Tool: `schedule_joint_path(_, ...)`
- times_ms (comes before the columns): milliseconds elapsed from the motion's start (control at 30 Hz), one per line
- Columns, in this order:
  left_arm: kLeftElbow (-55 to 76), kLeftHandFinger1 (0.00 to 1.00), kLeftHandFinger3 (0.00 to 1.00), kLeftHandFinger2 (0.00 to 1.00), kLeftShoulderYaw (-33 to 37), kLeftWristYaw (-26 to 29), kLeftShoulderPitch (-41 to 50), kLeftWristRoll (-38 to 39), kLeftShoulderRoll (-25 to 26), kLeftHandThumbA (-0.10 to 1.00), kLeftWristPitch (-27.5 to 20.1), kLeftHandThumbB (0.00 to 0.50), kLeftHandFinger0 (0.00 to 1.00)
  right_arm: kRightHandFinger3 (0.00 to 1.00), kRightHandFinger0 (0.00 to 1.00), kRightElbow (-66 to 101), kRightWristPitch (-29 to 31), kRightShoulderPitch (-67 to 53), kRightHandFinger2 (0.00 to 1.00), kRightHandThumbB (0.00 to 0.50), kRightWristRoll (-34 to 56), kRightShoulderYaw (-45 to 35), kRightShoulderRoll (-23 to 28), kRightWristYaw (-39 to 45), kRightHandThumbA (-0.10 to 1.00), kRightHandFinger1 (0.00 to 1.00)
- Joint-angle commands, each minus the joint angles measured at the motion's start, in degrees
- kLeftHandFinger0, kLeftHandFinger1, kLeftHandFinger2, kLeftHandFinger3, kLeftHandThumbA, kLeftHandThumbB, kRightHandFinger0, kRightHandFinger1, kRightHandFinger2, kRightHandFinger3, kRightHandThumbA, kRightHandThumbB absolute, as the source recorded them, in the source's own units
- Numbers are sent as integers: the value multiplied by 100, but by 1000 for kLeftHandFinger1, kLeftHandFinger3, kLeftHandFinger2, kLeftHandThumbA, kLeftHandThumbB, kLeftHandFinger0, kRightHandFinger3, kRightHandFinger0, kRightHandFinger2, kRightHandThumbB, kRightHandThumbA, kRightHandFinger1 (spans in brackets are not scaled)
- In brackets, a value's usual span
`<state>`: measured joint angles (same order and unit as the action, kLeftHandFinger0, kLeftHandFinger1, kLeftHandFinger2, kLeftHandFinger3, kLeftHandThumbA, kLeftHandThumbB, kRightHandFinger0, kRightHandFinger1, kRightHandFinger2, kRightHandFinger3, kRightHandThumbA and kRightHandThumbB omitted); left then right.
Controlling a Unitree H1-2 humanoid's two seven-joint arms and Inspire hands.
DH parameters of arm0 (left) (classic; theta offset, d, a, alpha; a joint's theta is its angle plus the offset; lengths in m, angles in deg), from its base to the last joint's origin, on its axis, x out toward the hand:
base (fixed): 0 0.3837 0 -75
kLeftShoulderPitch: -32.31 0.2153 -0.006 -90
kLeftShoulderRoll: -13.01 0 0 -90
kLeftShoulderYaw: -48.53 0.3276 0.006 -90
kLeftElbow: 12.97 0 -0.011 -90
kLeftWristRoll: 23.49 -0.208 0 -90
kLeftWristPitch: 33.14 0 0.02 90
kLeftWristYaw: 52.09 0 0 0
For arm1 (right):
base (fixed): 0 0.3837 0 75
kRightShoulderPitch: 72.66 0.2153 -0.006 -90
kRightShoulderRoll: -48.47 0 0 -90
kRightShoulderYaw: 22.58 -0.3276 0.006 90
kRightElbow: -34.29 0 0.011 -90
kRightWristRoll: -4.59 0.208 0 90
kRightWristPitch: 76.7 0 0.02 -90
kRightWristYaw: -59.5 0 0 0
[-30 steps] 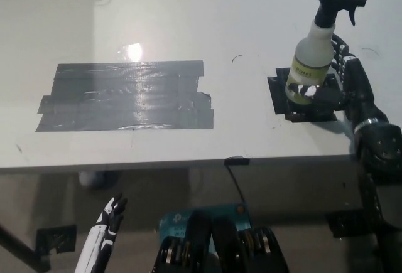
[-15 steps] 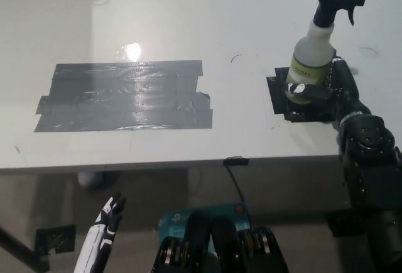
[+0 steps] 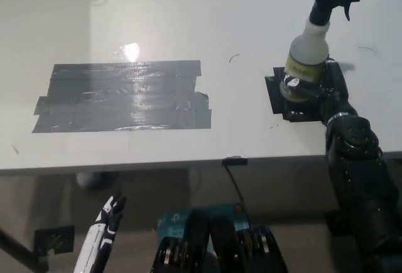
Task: A spray bottle is kept on the black marked spot on the table infront of the robot and the robot extends its right arm to pick it up and hands it to a person
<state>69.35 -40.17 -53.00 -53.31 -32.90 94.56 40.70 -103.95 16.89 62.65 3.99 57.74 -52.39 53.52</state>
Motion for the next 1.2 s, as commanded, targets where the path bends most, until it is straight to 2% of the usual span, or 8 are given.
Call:
schedule_joint_path(0,171,1000,1000,1000,-40,65,-75,14,47,1000,-130,316,1000,338,0,55,830,496,472,261,-64,-25,-81,-600,286,246)
schedule_joint_path(100,172,1000,1000,1000,-43,86,-68,-29,51,1000,-115,312,1000,425,23,135,874,427,518,233,-157,71,-66,-651,211,289)
schedule_joint_path(333,171,1000,1000,1000,-39,72,-36,-11,50,1000,-150,327,1000,452,36,469,731,270,567,175,-180,162,-109,-723,43,325)
schedule_joint_path(433,129,1000,1000,1000,-48,69,-73,4,69,1000,-202,316,1000,611,67,1037,457,129,681,135,-256,414,-67,-356,-93,406)
schedule_joint_path(567,86,1000,1000,1000,-47,94,-100,-70,96,1000,-204,324,1000,642,102,1958,-160,-34,706,147,-78,724,-80,202,-100,429)
schedule_joint_path(767,93,1000,1000,1000,-53,84,-111,-64,106,1000,-170,304,1000,697,0,3219,-1532,-108,679,148,695,966,-314,947,-100,396)
schedule_joint_path(900,160,1000,1000,1000,-53,77,-70,-36,70,1000,-96,290,1000,719,0,3376,-1869,-73,781,147,1076,947,-510,1173,-100,417)
schedule_joint_path(1167,236,1000,1000,1000,-33,27,-33,-39,87,1000,17,278,1000,827,5,3477,-2827,-129,819,149,1400,923,-869,1339,-100,441)
